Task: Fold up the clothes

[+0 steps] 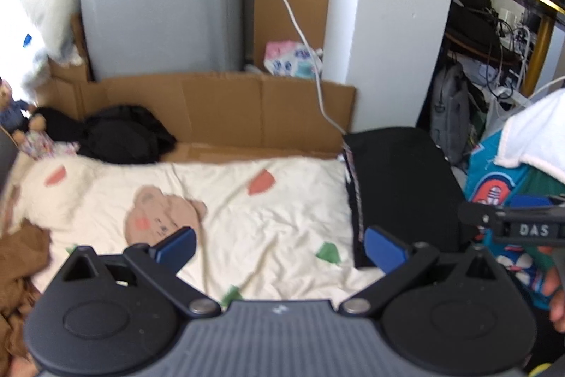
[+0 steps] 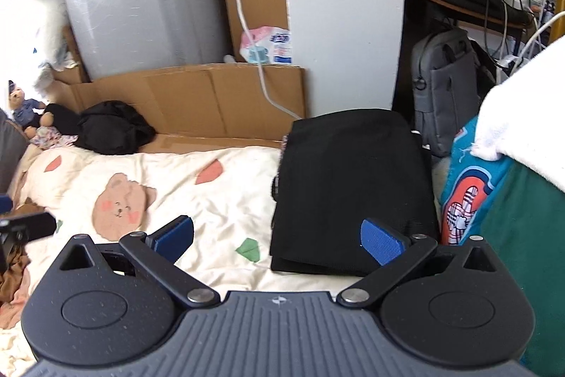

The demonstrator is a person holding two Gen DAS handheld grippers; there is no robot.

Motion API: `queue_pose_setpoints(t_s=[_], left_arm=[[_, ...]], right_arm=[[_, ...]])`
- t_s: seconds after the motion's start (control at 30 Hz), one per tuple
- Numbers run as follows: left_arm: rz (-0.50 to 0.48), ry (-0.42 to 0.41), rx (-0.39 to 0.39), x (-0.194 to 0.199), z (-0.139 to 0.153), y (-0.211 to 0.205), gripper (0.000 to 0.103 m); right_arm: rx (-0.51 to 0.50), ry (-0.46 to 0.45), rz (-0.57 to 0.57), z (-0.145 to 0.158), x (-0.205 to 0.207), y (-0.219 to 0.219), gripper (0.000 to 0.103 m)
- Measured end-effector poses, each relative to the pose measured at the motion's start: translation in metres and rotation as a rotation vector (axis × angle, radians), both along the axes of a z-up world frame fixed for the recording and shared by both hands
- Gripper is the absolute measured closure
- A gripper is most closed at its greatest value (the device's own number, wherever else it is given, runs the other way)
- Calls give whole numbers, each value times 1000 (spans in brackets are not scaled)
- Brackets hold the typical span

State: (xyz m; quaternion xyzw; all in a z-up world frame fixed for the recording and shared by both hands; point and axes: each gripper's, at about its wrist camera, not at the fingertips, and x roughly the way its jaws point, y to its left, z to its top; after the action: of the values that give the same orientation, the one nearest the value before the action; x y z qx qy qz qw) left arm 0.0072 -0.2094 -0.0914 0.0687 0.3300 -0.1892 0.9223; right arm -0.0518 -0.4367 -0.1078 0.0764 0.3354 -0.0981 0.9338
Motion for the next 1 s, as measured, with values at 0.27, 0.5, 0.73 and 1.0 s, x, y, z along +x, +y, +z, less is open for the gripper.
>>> queue_pose_setpoints(t_s=[0.27,0.5,0.73,1.0], left_arm=[[102,-3,-4,-1,1,9,0],[97,11,-9,-9,7,4,0],[121,41,-18,-13,-1,6,0],[156,68,-14,-23,-13,6,0]], right_arm=[[-39,-37,-16,3,-5,18,0],[63,-78,24,11,-14,34,0],[62,-95,24,8,-22,47,0],[69,-91,22,10,-26,52,0]])
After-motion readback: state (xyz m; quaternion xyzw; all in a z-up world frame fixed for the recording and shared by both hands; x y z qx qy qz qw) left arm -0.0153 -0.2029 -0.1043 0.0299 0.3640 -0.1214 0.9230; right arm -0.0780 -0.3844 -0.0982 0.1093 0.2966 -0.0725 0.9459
